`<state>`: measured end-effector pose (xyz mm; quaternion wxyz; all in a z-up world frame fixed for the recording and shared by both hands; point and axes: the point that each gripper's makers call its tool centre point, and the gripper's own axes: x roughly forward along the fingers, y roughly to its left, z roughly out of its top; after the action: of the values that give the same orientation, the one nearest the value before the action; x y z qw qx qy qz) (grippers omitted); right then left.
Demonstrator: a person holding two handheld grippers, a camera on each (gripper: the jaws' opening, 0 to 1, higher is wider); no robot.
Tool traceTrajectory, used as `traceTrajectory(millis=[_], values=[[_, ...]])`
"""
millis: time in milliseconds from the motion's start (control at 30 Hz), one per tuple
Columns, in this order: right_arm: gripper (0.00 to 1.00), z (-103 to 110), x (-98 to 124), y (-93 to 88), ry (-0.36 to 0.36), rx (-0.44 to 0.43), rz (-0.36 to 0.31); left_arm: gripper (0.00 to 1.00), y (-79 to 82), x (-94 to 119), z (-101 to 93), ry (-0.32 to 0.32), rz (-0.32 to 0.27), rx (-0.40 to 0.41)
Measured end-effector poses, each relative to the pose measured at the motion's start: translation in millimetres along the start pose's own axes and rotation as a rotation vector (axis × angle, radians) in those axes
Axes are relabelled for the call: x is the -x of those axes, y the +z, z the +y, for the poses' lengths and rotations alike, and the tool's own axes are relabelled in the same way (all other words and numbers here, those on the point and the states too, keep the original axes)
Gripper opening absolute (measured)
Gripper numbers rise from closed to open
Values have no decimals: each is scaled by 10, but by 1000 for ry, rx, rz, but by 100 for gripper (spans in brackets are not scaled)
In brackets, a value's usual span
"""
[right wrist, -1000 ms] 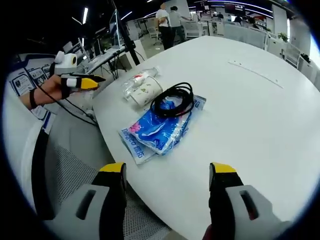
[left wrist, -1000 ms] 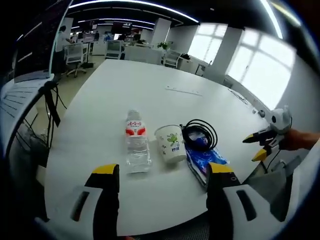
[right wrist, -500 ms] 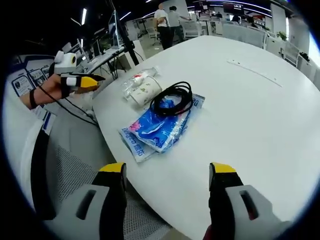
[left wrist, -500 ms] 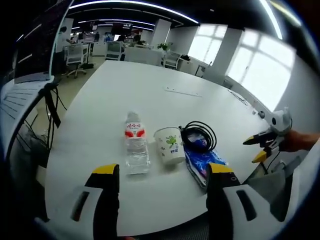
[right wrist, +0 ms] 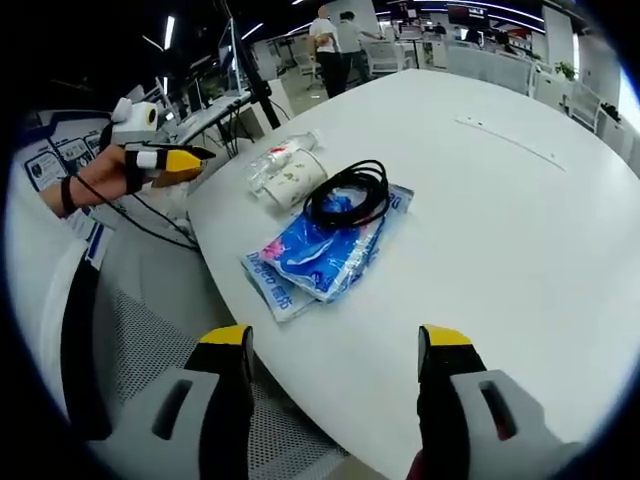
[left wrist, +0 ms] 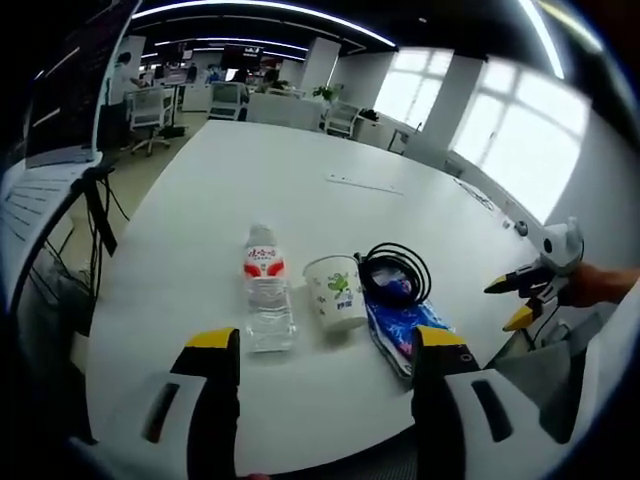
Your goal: Arrange the tabletop items into an orderly group along one side of the table until the central work area is clear of visible clutter.
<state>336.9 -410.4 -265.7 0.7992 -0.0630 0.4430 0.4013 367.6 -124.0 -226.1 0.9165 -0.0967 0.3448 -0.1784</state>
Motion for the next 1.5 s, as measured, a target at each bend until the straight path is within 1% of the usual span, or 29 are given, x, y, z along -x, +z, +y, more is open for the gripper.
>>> traceTrajectory(millis=[200, 367, 433, 567, 933, 1167, 1367, 1500], values=[[66, 6, -11, -12, 0, -1, 1, 69, 58, -35, 13, -7, -3, 1], [66, -52, -41, 20, -11, 4, 0, 69, 79, -62, 15, -12, -2, -8], [66, -79, -36, 59, -14, -9, -15, 69, 88, -78, 19, -15, -1, -18], [67, -107, -25, 83, -23, -1, -18, 69, 106, -92, 24, -18, -3, -23], [67, -103, -39, 115, -29, -4, -35, 69, 149, -151, 38, -21, -4, -37], [66, -89, -46, 116, -29, -6, -40, 68, 189, -188, 92, -10, -9, -27], [66, -72, -58, 87, -28, -5, -38, 67, 243, -253, 221, 31, -7, -5], [66, -55, -64, 81, -26, -5, -38, 68, 293, -303, 229, 21, -19, 14]])
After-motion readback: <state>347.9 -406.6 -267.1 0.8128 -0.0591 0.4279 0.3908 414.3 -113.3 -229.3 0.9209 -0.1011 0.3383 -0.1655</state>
